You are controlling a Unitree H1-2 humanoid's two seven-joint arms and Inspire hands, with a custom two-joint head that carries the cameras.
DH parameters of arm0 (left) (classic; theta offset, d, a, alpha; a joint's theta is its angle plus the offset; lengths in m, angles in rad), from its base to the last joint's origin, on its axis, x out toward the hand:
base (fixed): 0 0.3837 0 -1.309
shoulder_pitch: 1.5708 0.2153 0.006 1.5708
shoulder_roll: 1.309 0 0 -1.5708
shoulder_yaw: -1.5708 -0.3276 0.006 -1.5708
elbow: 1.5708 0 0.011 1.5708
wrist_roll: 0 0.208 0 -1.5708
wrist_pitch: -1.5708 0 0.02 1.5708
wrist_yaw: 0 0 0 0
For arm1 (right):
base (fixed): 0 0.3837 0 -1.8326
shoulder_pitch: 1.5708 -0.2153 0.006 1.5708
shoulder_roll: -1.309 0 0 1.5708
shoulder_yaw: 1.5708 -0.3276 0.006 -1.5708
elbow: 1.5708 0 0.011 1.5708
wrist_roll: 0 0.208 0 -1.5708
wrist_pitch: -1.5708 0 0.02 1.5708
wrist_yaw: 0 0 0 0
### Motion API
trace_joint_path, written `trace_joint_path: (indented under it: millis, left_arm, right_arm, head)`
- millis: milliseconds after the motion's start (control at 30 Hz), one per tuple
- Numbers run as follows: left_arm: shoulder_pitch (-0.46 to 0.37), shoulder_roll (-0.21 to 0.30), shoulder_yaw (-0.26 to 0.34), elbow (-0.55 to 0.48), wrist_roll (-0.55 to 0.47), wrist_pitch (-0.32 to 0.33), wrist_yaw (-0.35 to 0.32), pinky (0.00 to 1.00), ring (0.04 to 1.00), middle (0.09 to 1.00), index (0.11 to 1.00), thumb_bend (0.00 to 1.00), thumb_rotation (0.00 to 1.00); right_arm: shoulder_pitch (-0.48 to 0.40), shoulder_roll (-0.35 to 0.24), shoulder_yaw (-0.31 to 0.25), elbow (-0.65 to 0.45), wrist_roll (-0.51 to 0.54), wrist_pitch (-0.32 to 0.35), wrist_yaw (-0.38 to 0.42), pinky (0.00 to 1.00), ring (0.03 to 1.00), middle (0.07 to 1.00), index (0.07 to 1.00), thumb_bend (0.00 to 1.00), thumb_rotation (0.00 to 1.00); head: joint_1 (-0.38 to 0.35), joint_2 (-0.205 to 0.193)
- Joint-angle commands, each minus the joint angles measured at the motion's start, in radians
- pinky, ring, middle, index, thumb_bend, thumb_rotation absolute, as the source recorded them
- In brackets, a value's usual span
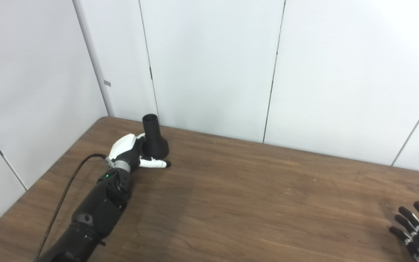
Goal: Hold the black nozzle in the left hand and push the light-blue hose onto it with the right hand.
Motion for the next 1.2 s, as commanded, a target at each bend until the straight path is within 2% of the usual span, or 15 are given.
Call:
trace_joint_path:
  millis: [0,167,467,600,800,833,900,1000,1167]
  left_arm:
    - [-0.054,0.018,0.012,0.004,0.009,-0.038,0.04,1.0,1.0,0.928,0.874,1.0,0.41]
    - [-0.079,-0.007,0.031,0.072,-0.016,-0.088,0.08,1.0,0.981,0.89,0.844,1.0,0.33]
    - [-0.101,-0.013,0.021,0.105,-0.014,-0.102,0.09,1.0,0.941,0.852,0.825,0.98,0.28]
    - [-0.112,-0.013,0.009,0.133,0.0,-0.112,0.116,1.0,0.89,0.775,0.763,0.92,0.19]
    - [-0.123,-0.012,-0.013,0.143,0.017,-0.098,0.13,1.0,0.791,0.626,0.619,0.82,0.04]
    - [-0.124,-0.011,-0.018,0.147,0.02,-0.098,0.129,1.0,0.77,0.605,0.544,0.64,0.05]
    - [-0.125,-0.008,-0.025,0.151,0.025,-0.098,0.126,1.0,0.739,0.561,0.481,0.55,0.01]
    - [-0.125,-0.002,-0.034,0.151,0.029,-0.093,0.117,1.0,0.717,0.555,0.454,0.52,0.0]
    - [-0.13,0.006,-0.044,0.152,0.031,-0.08,0.098,1.0,0.742,0.559,0.45,0.51,0.0]
  right_arm:
    - [0.005,0.006,0.01,-0.026,-0.001,0.007,0.002,0.81,0.899,0.894,0.971,0.67,1.0]
    - [0.017,0.002,0.013,-0.057,-0.012,0.016,0.0,0.82,0.895,0.888,0.974,0.66,1.0]
    - [0.02,0.0,0.015,-0.064,-0.024,0.015,-0.006,0.82,0.889,0.875,0.978,0.64,1.0]
    - [0.021,0.003,0.017,-0.073,-0.032,0.02,-0.011,0.82,0.883,0.851,0.98,0.64,1.0]
    - [0.022,-0.002,0.017,-0.088,-0.037,0.026,-0.013,0.81,0.88,0.833,0.98,0.64,1.0]
    - [0.023,-0.003,0.017,-0.089,-0.037,0.025,-0.014,0.82,0.879,0.829,0.98,0.64,1.0]
    - [0.023,0.0,0.018,-0.095,-0.041,0.027,-0.017,0.81,0.879,0.823,0.977,0.64,1.0]
    - [0.025,0.002,0.02,-0.1,-0.047,0.025,-0.019,0.81,0.879,0.821,0.978,0.63,1.0]
    - [0.022,-0.001,0.015,-0.106,-0.042,0.032,-0.019,0.83,0.879,0.821,0.978,0.63,1.0]
  head:
    - [-0.001,0.004]
    - [-0.006,0.013]
    - [-0.007,0.021]
    - [-0.007,0.021]
    - [-0.007,0.026]
    - [-0.007,0.026]
    - [-0.012,0.029]
    - [-0.012,0.033]
    - [-0.015,0.04]
